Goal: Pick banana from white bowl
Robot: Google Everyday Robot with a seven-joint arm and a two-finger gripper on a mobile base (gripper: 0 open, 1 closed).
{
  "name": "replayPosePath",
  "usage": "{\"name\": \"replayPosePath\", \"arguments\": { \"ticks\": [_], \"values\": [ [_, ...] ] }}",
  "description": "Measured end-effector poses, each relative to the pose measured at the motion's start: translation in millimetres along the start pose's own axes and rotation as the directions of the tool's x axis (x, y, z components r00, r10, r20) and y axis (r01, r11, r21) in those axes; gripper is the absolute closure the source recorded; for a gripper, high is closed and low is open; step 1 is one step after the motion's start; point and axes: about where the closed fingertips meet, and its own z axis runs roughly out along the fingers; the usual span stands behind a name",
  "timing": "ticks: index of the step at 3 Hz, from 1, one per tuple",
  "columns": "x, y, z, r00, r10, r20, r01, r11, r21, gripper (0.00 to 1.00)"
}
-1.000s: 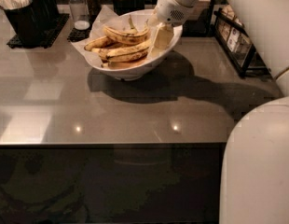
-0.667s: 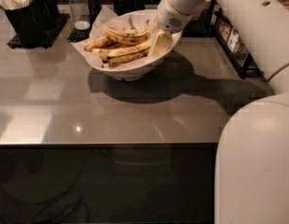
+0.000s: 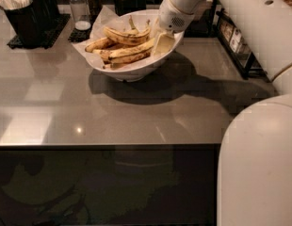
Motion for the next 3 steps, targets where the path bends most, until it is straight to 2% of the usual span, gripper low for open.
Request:
{"name": "replayPosePath", "arguments": {
  "ticks": [2, 3],
  "values": [
    [-15.1, 2.6, -18.7, 0.999, -0.041, -0.005, 0.041, 0.9985, 0.036, 0.85],
    [-16.8, 3.7, -20.3, 0.999, -0.044, -0.008, 0.045, 0.9983, 0.037, 1.00]
  ]
}}
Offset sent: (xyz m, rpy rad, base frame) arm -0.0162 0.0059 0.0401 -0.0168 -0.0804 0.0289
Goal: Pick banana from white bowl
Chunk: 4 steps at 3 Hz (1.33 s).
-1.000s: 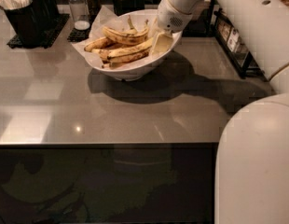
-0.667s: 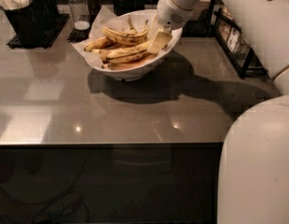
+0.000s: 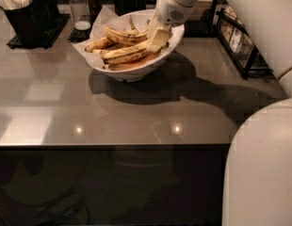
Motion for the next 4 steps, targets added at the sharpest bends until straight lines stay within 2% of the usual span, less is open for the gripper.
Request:
{"name": "replayPosePath", "arguments": {
  "ticks": [1, 2, 3, 4],
  "values": [
    [-3.1, 3.6, -11.3, 0.999, -0.016, 0.041, 0.016, 0.9999, -0.002, 1.00],
    [-0.2, 14.8, -42.8, 0.991, -0.018, 0.135, 0.018, 0.9998, 0.003, 1.00],
    [7.1, 38.6, -81.6, 0.981, 0.010, 0.195, -0.008, 0.9999, -0.008, 1.00],
    [12.1, 63.6, -116.0, 0.972, 0.045, 0.231, -0.047, 0.9989, 0.003, 1.00]
  ]
}}
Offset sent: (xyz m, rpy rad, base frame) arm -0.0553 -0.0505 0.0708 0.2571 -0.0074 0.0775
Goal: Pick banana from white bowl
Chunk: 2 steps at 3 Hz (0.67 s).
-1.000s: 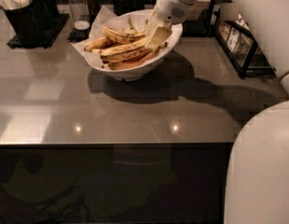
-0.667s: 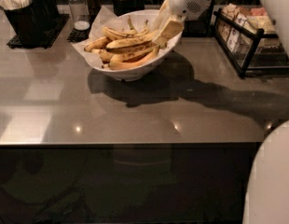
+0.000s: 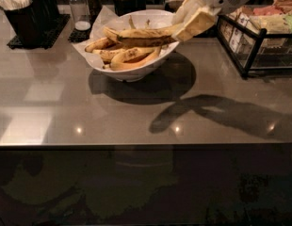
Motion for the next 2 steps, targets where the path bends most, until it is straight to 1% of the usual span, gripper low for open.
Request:
{"name": "replayPosePath", "arguments": {
  "ticks": [1, 2],
  "values": [
    [-0.1, 25.5, -23.9, 0.998, 0.025, 0.056, -0.027, 0.9994, 0.023, 1.00],
    [5.7, 27.5, -26.0, 0.998, 0.039, 0.057, -0.040, 0.9988, 0.027, 1.00]
  ]
}}
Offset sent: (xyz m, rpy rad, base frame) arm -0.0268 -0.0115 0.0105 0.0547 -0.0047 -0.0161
